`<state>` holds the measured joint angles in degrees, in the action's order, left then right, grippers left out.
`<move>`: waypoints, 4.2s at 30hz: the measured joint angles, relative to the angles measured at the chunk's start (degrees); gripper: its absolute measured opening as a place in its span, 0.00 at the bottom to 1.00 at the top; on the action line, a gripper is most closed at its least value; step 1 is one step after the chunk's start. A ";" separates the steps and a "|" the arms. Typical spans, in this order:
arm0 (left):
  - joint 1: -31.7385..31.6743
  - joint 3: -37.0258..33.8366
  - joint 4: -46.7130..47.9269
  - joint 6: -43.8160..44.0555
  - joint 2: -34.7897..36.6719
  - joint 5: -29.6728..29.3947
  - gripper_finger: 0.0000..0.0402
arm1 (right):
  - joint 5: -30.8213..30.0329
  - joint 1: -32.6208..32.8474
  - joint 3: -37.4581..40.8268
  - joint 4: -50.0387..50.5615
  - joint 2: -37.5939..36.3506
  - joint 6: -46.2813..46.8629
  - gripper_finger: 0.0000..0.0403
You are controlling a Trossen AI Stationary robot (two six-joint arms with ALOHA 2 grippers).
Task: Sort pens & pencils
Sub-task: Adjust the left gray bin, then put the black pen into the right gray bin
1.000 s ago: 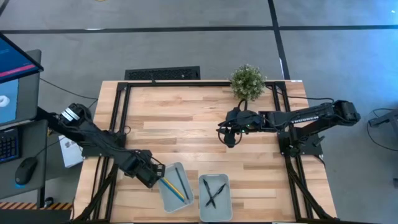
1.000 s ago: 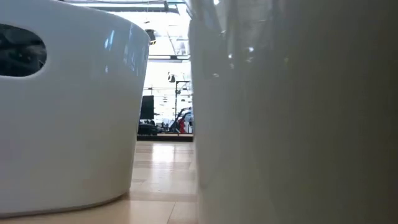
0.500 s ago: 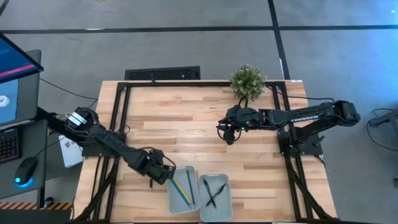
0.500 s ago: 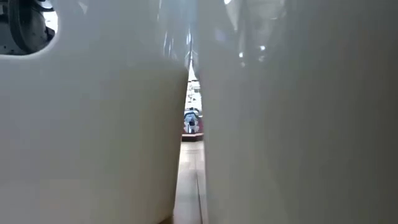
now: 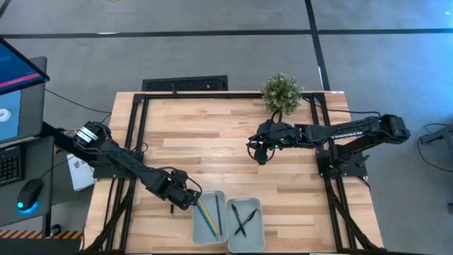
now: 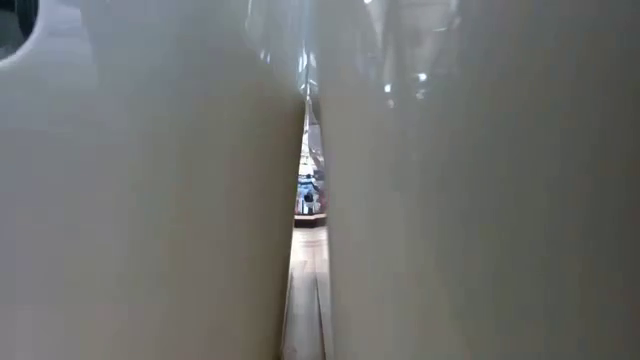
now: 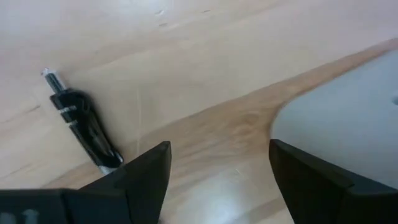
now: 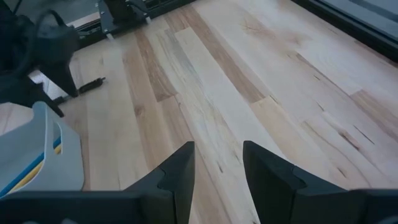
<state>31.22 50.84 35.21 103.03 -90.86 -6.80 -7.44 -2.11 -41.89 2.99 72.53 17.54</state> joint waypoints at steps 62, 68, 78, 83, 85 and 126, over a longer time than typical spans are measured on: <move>-0.24 -9.69 2.15 12.37 2.77 11.91 0.65 | -0.11 0.02 0.00 -0.25 0.00 -0.20 0.39; -0.26 -9.69 2.52 12.69 2.73 11.05 0.65 | -0.11 0.02 0.00 -0.25 0.00 -0.20 0.39; -0.66 -9.71 2.56 12.69 2.70 11.54 0.61 | -0.12 0.01 0.00 -0.25 0.00 -0.17 0.39; -0.70 -9.74 2.33 12.69 2.68 12.11 0.52 | -0.13 0.02 0.00 -0.26 0.00 -0.17 0.39; -0.70 -9.74 2.33 12.69 2.66 12.13 0.49 | -0.13 0.02 0.00 -0.25 0.00 -0.17 0.39; -3.26 -9.37 2.82 3.64 2.66 9.69 0.12 | -0.13 0.02 0.00 -0.27 0.00 -0.15 0.39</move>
<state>27.97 41.47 38.03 106.67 -88.20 2.89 -7.57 -2.09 -41.89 2.72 72.53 17.39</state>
